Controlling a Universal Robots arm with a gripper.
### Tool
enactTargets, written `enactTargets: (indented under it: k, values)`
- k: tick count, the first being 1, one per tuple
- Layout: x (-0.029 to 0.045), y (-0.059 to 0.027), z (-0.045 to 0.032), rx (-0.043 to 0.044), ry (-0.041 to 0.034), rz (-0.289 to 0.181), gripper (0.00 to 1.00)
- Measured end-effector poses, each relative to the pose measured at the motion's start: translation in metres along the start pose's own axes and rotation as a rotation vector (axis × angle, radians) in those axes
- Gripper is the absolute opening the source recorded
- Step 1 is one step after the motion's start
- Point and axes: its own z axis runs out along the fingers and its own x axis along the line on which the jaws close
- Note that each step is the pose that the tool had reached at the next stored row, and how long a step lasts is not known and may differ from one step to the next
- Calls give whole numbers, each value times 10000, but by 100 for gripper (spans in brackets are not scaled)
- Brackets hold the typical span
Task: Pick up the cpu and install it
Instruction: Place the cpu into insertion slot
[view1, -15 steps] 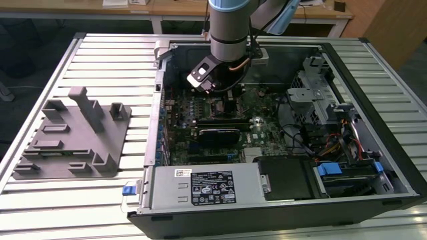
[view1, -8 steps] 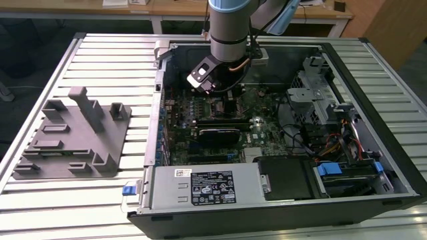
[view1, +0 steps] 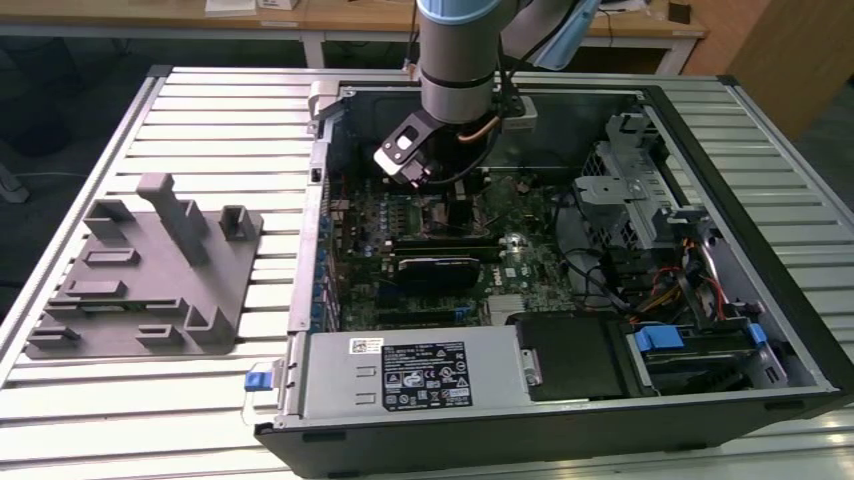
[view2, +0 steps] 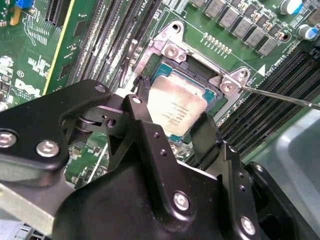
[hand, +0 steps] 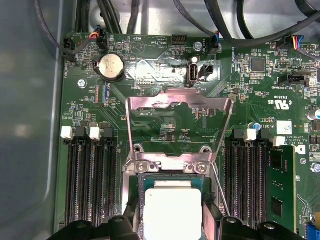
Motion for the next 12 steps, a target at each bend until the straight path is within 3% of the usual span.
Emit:
enactTargets:
  k: [12]
  values:
    - [-1, 1, -24, 0, 51, 3, 60]
